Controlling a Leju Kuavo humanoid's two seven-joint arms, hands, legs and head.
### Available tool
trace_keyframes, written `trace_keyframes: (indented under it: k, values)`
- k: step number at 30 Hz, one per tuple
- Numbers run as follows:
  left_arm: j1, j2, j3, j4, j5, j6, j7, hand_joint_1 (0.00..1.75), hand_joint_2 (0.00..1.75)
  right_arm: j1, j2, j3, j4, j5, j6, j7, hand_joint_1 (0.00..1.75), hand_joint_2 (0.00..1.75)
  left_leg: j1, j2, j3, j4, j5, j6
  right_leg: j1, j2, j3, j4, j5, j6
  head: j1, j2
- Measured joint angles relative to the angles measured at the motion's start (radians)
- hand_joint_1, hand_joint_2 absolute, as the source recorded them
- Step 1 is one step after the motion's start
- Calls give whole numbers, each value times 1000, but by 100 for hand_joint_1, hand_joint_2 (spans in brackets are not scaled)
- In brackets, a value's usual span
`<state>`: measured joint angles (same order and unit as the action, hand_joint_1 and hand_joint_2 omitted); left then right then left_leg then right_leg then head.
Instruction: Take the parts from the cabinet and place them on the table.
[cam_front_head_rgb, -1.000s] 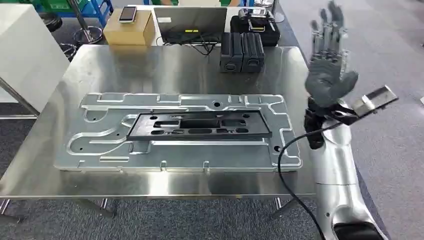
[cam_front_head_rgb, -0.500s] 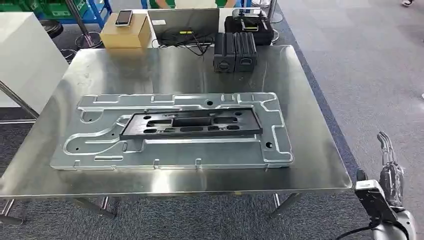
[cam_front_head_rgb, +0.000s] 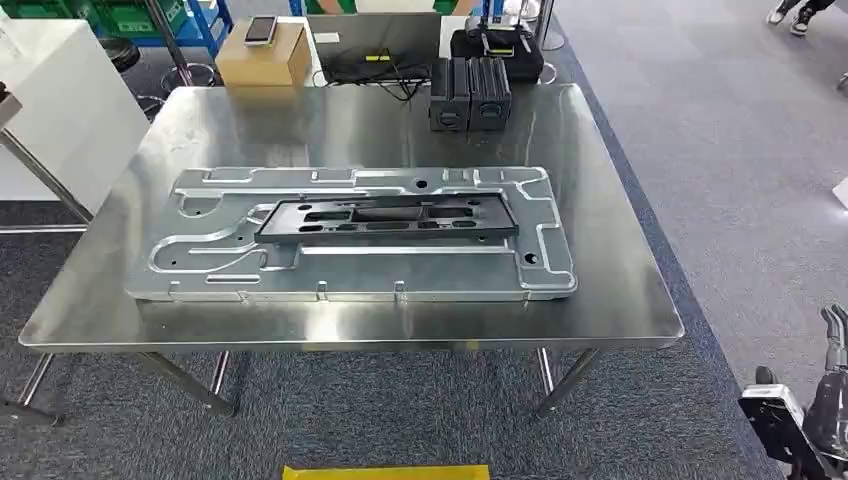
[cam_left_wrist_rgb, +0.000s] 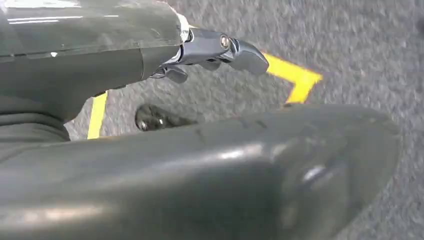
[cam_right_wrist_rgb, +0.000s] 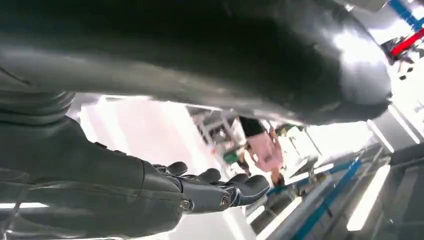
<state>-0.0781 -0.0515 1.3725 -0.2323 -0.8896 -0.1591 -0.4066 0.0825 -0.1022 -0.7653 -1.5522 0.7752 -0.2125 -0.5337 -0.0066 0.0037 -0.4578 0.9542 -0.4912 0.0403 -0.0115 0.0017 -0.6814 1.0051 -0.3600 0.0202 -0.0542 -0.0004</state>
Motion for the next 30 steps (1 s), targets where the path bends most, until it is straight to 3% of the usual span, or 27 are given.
trace_keyframes:
  k: [1,2,3,4,5,6,7,8,9,10,11,14,15,16,18,19,20,21,22,23,24,25,26,27,28,29,30]
  values:
    - [0,0,0,0,0,0,0,0,0,-1,0,-9,-4,7,-5,7,0,0,1,1,-17,-1,14,9,-2,0,-16,48,-75,6,0,0]
    - [0,0,0,0,0,0,0,0,0,-2,0,-15,-6,13,-10,11,0,0,1,1,-34,0,28,8,-4,-1,-32,121,-146,13,0,0]
    - [0,0,0,0,0,-1,0,0,0,-1,0,-20,-8,17,-12,13,0,0,1,2,-52,1,40,7,-7,-1,-46,198,-196,20,0,0]
    - [0,-2,0,0,0,-2,0,0,0,-1,0,-23,-8,19,-13,14,0,0,1,3,-69,4,54,5,-10,-1,-55,267,-221,25,0,0]
    - [0,-2,0,0,0,-2,0,0,0,-1,0,-27,-8,20,-13,16,0,0,2,4,-90,8,65,2,-13,-1,-48,302,-211,29,0,0]
    - [1,-3,0,0,0,-3,0,0,0,-1,0,-32,-8,24,-13,18,0,0,4,5,-111,14,77,-2,-16,-1,-20,296,-176,34,0,0]
    - [1,-5,0,0,2,-3,2,0,0,-1,0,-36,-8,46,-13,32,0,0,9,5,-132,22,86,-8,-18,-1,29,251,-138,39,0,0]
    - [0,-5,1,0,3,-3,5,0,0,-2,-3,-42,-5,86,-10,60,0,0,13,5,-151,33,92,-15,-22,-2,97,171,-116,45,0,0]
    - [-2,-5,2,0,7,-4,5,0,0,-5,-8,-51,7,134,4,94,0,0,14,5,-166,46,98,-22,-27,-1,177,70,-134,49,0,0]
    - [-2,-5,4,0,9,-5,6,0,0,-15,-19,-64,36,187,28,128,0,0,12,3,-177,57,102,-28,-20,1,230,-18,-182,47,0,0]
    - [-3,-5,6,0,10,-6,6,0,0,-22,-32,-83,78,233,47,160,0,0,13,3,-174,57,108,-35,-13,9,227,-18,-185,19,-2,0]
    - [3,-6,13,0,17,-7,6,0,0,-56,-112,-201,395,383,28,232,0,0,16,-5,-175,48,135,-56,-12,-2,219,-27,-166,-10,-2,0]
    - [4,-6,18,0,18,-7,8,0,0,-65,-135,-240,501,409,8,251,0,0,21,-6,-186,64,108,-56,-12,-12,209,-28,-153,-20,-2,0]
    - [7,-7,22,0,19,-5,9,0,0,-66,-150,-276,604,438,-3,279,0,0,21,-5,-200,102,46,-54,-10,-15,196,-28,-143,-29,-2,0]
    - [10,-9,24,0,19,1,10,0,0,-66,-158,-320,774,476,-12,318,0,0,21,-5,-235,248,-84,-58,-4,-18,166,-27,-120,-36,-2,0]
    - [10,-10,24,0,19,3,10,0,0,-68,-157,-328,833,484,-18,326,0,0,20,-5,-246,321,-115,-59,0,-18,149,-24,-107,-39,-2,0]
    - [10,-11,24,0,19,5,10,0,0,-71,-155,-334,895,493,-15,333,0,0,17,-5,-244,366,-110,-59,3,-16,129,-21,-95,-40,-2,0]
    - [9,-11,24,0,19,6,11,0,0,-75,-155,-341,943,493,10,345,0,0,15,-5,-225,368,-78,-54,6,-14,111,-18,-84,-39,-2,0]
    - [8,-11,24,0,16,8,11,0,0,-79,-155,-352,986,491,49,355,0,0,13,-5,-188,334,-39,-48,10,-13,94,-14,-73,-40,-2,0]
    - [7,-12,24,0,16,9,11,0,0,-83,-153,-364,1023,486,88,363,0,0,11,-5,-133,267,-9,-38,14,-12,79,-12,-63,-40,-2,0]
    - [5,-12,24,0,10,9,11,0,0,-85,-142,-377,1060,481,123,374,0,0,6,-5,-54,164,-7,-24,18,-11,66,-11,-52,-40,-2,0]
    - [0,-10,24,0,5,9,10,0,0,-90,-119,-391,1101,478,150,391,0,175,-4,-4,30,55,-47,-11,23,-11,63,-8,-43,-36,-2,0]
    - [-4,-11,24,0,0,8,8,0,0,-90,-108,-400,1129,477,161,407,0,175,-2,-1,59,-9,-65,-13,22,-14,62,-8,-34,-32,-2,0]
    - [-4,-11,24,0,-4,6,8,0,0,-94,-82,-411,1157,475,171,420,0,175,-9,-1,47,-4,-58,-11,19,-16,65,-14,-28,-27,0,0]
    - [-4,-12,24,0,-5,6,9,0,0,-100,-68,-420,1175,471,178,436,0,0,-10,-1,47,-4,-56,-2,13,-16,65,-17,-18,-20,-2,0]
    - [-2,-12,24,0,-11,6,8,0,0,-104,-46,-430,1200,466,187,449,0,0,-11,1,43,-11,-37,4,14,-15,65,-23,-4,-15,-2,0]
    - [-4,-15,24,2,-13,6,8,0,0,-106,-35,-440,1215,459,194,456,0,0,-3,11,37,-23,-14,8,9,-11,59,-11,-16,-12,-1,0]
